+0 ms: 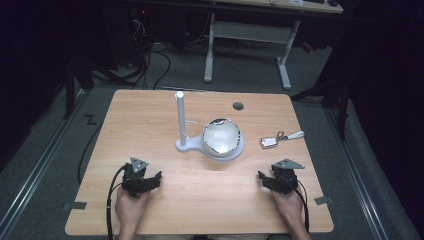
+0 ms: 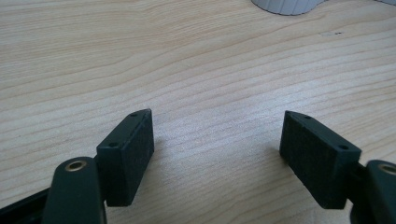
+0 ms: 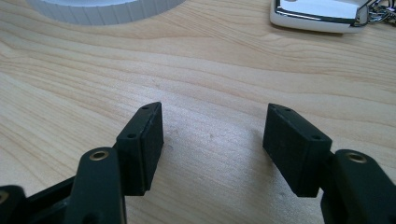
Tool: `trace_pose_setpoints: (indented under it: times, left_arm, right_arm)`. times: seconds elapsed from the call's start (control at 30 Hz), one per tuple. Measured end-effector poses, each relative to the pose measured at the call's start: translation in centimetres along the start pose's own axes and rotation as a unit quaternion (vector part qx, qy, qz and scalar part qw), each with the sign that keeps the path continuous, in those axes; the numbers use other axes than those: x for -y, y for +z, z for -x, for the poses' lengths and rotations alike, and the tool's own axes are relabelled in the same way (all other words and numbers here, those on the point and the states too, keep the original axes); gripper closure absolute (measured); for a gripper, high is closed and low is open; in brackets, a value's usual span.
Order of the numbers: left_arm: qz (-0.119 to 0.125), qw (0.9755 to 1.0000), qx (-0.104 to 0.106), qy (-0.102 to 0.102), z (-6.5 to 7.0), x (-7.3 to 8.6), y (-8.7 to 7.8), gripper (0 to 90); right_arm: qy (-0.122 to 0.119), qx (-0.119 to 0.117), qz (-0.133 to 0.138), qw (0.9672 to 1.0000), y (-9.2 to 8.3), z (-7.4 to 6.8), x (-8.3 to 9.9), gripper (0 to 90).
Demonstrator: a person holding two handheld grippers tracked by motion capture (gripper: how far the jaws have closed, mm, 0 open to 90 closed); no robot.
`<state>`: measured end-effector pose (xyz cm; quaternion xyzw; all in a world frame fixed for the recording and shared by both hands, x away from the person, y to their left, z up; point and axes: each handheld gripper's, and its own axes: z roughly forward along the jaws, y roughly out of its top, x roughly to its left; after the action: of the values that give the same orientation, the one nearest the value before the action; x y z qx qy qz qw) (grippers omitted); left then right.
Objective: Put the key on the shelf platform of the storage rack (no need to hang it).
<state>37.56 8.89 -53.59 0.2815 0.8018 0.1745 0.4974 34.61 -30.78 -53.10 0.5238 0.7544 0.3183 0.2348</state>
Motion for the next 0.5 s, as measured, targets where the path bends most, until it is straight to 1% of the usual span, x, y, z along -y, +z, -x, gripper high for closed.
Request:
trace_pose_setpoints:
  times: [0.07, 0.1, 0.5]
  left_arm:
    - [0.0, 1.0, 0.0, 0.0, 0.0, 0.01, 0.0, 26.4]
    - [0.0, 1.0, 0.003, 0.008, -0.09, -0.01, 0.01, 26.4]
    - [0.0, 1.0, 0.003, 0.007, -0.07, 0.0, 0.01, 26.4]
  right_arm:
    - [-0.001, 0.0, -0.001, 1.0, -0.02, -0.02, 0.0, 38.3]
    - [-0.001, -0.001, -0.001, 1.0, -0.03, -0.03, 0.01, 38.2]
    - [0.002, 0.005, 0.002, 1.0, -0.11, -0.27, 0.13, 38.8]
